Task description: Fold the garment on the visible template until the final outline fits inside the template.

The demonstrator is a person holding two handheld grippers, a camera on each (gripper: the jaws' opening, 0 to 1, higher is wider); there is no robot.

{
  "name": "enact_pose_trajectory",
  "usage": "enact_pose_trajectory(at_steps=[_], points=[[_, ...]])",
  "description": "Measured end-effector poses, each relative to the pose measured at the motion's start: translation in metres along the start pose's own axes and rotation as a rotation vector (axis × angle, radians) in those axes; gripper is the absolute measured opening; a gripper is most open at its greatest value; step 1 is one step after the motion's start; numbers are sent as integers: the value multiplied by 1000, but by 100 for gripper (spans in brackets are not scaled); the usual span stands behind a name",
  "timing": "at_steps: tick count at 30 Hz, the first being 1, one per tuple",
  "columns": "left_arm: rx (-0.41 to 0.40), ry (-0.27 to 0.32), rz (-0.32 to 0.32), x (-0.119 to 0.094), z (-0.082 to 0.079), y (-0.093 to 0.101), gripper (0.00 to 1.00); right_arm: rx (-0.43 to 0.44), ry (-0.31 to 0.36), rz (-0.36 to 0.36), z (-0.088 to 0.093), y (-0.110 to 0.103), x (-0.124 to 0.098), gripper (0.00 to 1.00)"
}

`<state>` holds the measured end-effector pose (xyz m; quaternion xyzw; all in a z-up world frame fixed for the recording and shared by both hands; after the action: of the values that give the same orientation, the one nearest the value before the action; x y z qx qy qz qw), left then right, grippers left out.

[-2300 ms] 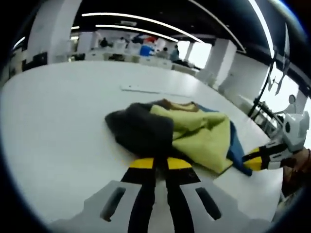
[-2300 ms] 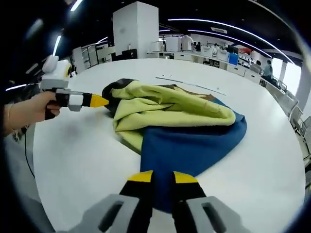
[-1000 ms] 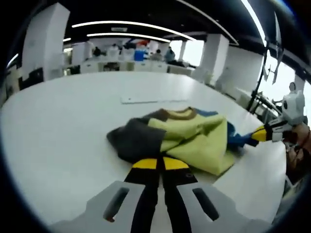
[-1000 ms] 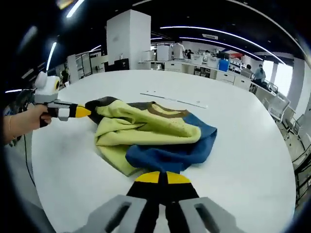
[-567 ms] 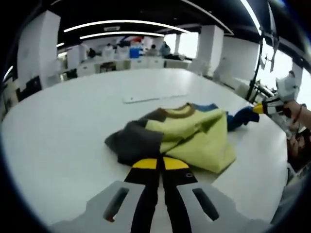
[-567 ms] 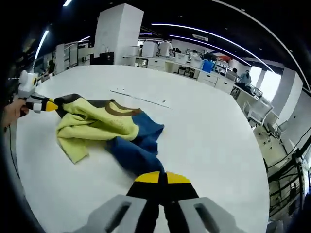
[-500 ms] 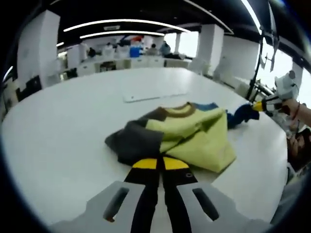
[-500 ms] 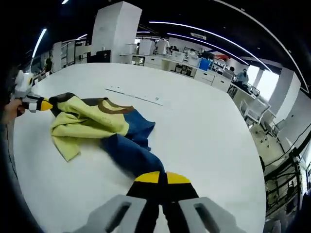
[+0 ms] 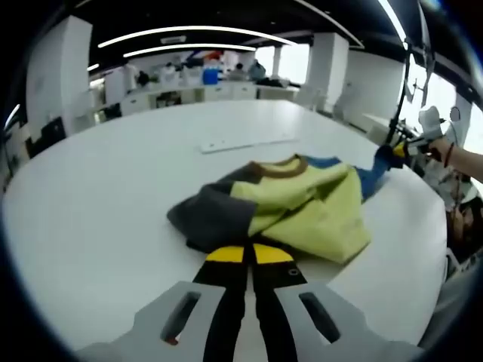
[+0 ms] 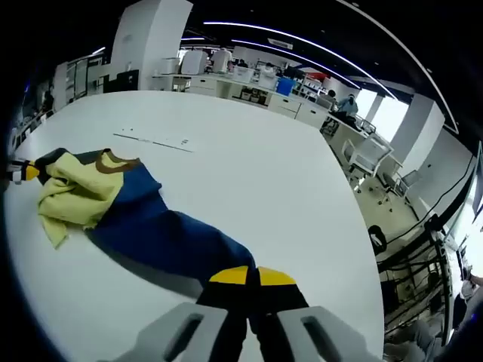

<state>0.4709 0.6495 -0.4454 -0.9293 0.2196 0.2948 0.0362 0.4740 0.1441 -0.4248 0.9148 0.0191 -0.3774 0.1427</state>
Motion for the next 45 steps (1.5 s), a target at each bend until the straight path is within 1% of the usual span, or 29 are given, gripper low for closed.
enact_pose_trajectory(at_steps=[6, 8, 15, 24, 28, 33, 36, 39, 43, 45], points=[[-6, -10, -22, -6, 3, -11, 0, 25, -39, 30, 5, 17, 8, 0], [-9, -11, -30, -8, 3, -13, 0, 37, -41, 32, 6, 20, 8, 0], [-6, -20, -52, -12, 6, -20, 0, 32, -50, 46, 7, 27, 8, 0], [-18, -24, -105, -21, 6, -39, 0, 41, -56, 89, 3, 48, 8, 0], [-27, -18, -126, -25, 5, -46, 0, 47, -60, 99, 4, 54, 9, 0], [-22, -21, -143, -26, 4, -53, 0, 48, -65, 97, 4, 58, 10, 0], [-1, -42, -163, -26, 4, -61, 0, 42, -70, 100, 5, 62, 9, 0], [-11, -47, -163, -25, 3, -67, 0, 44, -76, 105, 7, 68, 8, 0], [-38, -53, -179, -22, 3, -77, 0, 58, -86, 108, 11, 73, 9, 0], [-29, -58, -182, -20, 2, -79, 0, 63, -91, 101, 13, 74, 10, 0]])
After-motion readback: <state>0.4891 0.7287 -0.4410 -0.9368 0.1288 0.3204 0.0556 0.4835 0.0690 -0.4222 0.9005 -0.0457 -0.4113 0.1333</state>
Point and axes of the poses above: the point that each gripper's makers call its tool centre point, and the gripper's own axes: x roughly forward along the fingers, y roughly to its right, z roughly out of its underside, the point moved 6 cm from there along -x, roughly backward along the fingers, and after that the axes turned 2 degrees about -z, right-handed, at the moved point
